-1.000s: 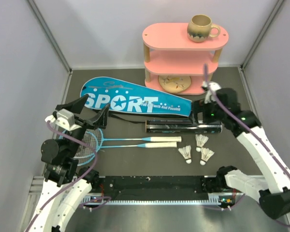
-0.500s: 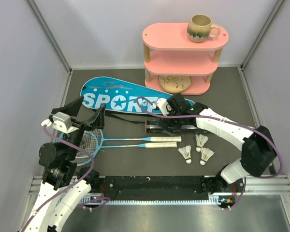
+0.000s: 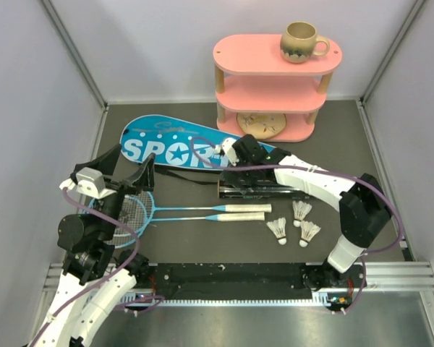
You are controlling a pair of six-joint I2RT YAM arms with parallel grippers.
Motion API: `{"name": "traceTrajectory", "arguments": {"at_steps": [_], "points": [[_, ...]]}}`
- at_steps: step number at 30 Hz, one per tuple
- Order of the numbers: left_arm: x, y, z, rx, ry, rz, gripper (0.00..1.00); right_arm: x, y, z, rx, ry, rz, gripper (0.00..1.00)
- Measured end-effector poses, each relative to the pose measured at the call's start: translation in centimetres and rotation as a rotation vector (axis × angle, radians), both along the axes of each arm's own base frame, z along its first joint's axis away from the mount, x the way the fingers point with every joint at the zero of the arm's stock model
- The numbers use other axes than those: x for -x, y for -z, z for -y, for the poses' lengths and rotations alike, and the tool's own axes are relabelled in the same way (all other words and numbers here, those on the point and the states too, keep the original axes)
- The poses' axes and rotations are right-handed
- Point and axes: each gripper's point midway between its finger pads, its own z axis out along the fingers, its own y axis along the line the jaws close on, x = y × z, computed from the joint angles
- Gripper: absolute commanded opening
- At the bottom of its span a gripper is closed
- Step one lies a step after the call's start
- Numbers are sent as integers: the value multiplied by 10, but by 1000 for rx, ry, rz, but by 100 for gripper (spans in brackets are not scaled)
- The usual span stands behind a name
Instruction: Pack up the badminton gear
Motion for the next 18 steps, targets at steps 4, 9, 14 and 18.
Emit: {"name": "traceTrajectory", "arguments": {"at_steps": [4,9,14,18], "points": [[0,0,0,0,0,0,98,-18,-24,9,-86,375,14,99],[0,0,1,-1,3,-2,98,-11,-53,29,-342,838,-69,99],[-3,3,4,-9,13,-12,98,-6,-61,105,-567,1444,-161,99],[-6,6,7,-17,17,-25,98,22,-34,173,-618,1824,-180,99]]}}
